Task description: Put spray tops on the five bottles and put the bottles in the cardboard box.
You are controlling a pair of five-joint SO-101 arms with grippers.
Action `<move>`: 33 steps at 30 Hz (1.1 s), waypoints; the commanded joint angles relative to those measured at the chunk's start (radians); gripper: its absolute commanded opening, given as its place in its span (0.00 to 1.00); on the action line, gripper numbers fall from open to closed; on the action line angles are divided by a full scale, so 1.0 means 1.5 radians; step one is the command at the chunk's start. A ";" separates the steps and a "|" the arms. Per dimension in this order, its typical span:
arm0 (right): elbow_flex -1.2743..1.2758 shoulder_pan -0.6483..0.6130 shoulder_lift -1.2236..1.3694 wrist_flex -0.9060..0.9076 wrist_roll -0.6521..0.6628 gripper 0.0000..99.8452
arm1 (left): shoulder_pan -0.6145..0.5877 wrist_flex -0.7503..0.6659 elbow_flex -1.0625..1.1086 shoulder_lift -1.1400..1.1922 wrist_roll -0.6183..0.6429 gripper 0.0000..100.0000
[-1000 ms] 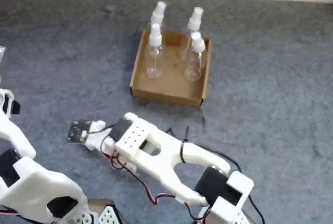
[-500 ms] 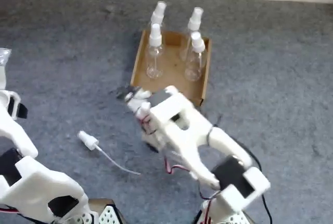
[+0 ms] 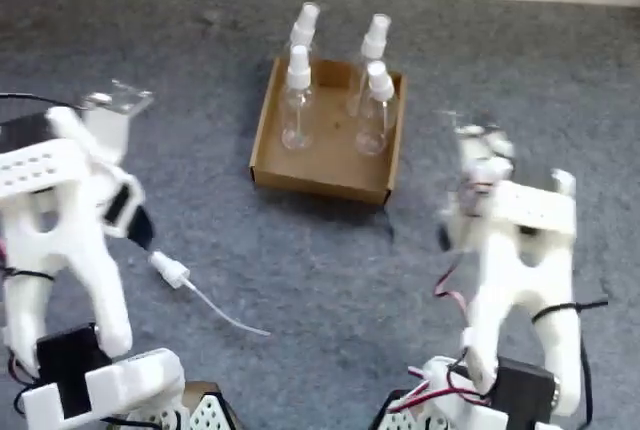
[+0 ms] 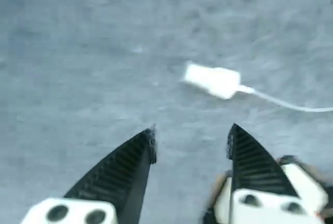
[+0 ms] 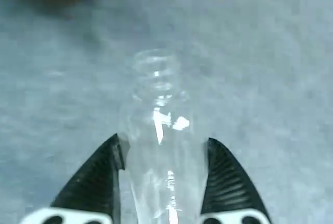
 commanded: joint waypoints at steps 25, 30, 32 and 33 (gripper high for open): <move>0.201 0.128 -0.031 -0.276 0.056 0.00 | 0.094 -0.435 0.370 -0.026 0.392 0.08; 0.201 0.129 -0.031 -0.273 0.056 0.00 | 0.143 -0.439 0.363 -0.026 0.392 0.01; 0.201 0.129 -0.031 -0.273 0.056 0.00 | 0.180 -0.439 0.363 -0.026 0.379 0.01; 0.201 0.129 -0.031 -0.273 0.056 0.00 | 0.200 -0.439 0.361 -0.027 0.359 0.01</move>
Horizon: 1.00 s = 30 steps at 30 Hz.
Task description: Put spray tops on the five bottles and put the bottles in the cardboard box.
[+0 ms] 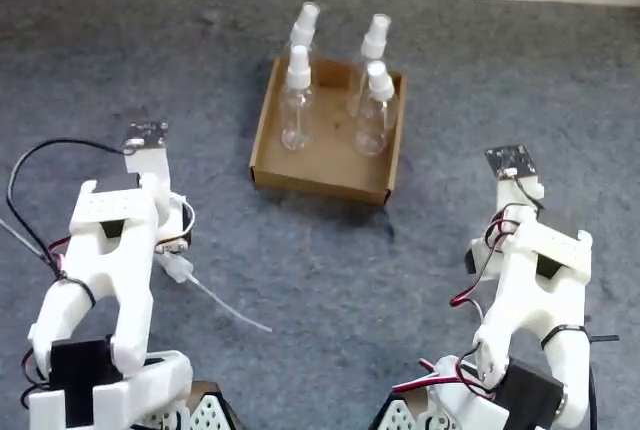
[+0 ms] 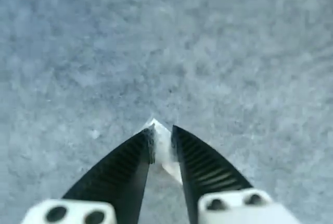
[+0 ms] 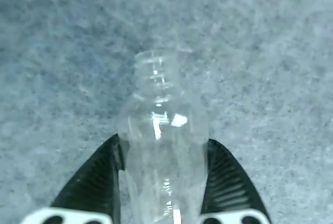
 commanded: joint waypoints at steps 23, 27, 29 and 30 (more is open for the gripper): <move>-0.002 0.006 -0.032 -0.012 0.008 0.00 | -0.083 -0.006 0.019 -0.008 0.050 0.16; -0.002 0.009 -0.032 -0.012 0.008 0.00 | -0.074 -0.064 0.070 -0.008 0.049 0.16; -0.002 0.009 -0.032 -0.012 0.008 0.00 | -0.055 -0.075 0.083 -0.008 0.048 0.16; -0.002 0.009 -0.032 -0.012 0.008 0.00 | -0.038 -0.076 0.085 -0.008 0.048 0.16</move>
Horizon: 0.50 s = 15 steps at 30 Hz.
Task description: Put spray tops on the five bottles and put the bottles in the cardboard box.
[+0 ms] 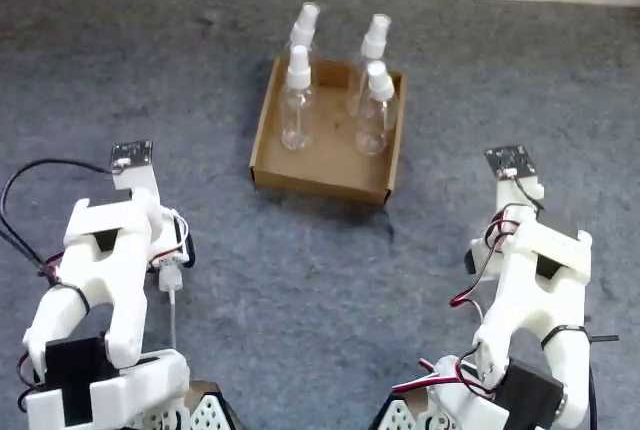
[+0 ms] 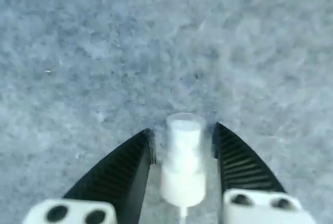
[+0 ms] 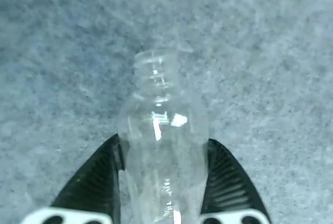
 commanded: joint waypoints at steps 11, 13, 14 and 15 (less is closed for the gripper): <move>-0.004 0.010 -0.032 -0.012 0.008 0.00 | 0.193 0.027 -0.143 -0.008 -0.086 0.02; -0.004 0.018 -0.032 -0.012 0.008 0.00 | 0.216 0.058 -0.169 -0.008 -0.116 0.01; -0.005 0.024 -0.032 -0.013 0.008 0.00 | 0.225 0.070 -0.180 -0.008 -0.130 0.01; -0.007 0.029 -0.032 -0.013 0.008 0.00 | 0.230 0.080 -0.188 -0.008 -0.138 0.01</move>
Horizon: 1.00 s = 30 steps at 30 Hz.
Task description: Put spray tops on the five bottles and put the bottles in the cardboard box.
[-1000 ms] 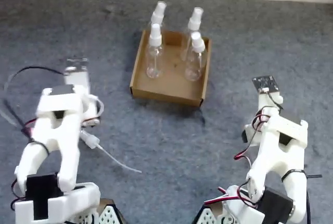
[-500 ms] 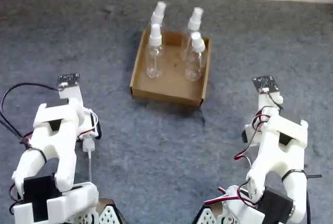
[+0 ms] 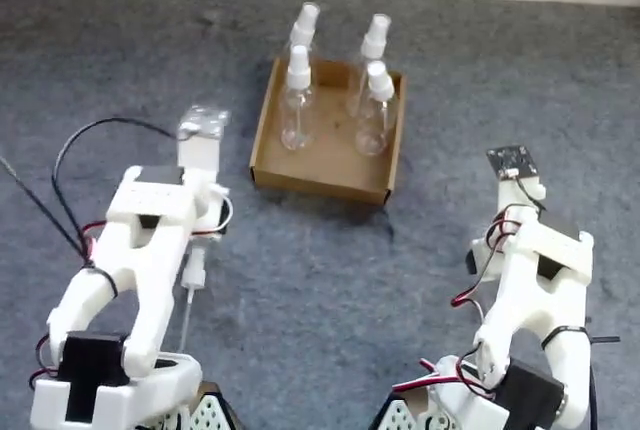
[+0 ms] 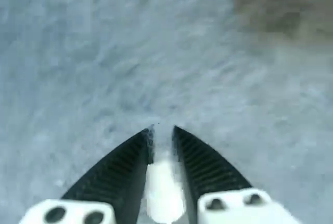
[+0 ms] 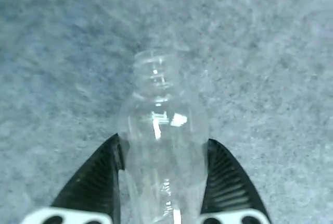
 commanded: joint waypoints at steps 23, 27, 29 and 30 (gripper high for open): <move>-0.005 0.082 -0.032 -0.012 0.050 0.00 | -0.102 0.018 0.072 -0.006 -0.147 0.14; -0.004 0.083 -0.031 -0.012 0.050 0.00 | -0.078 -0.029 0.123 -0.006 -0.147 0.09; -0.004 0.092 -0.031 -0.011 0.050 0.00 | -0.067 -0.040 0.139 -0.006 -0.147 0.04; -0.004 0.098 -0.031 -0.011 0.050 0.01 | -0.063 -0.039 0.138 -0.009 -0.145 0.02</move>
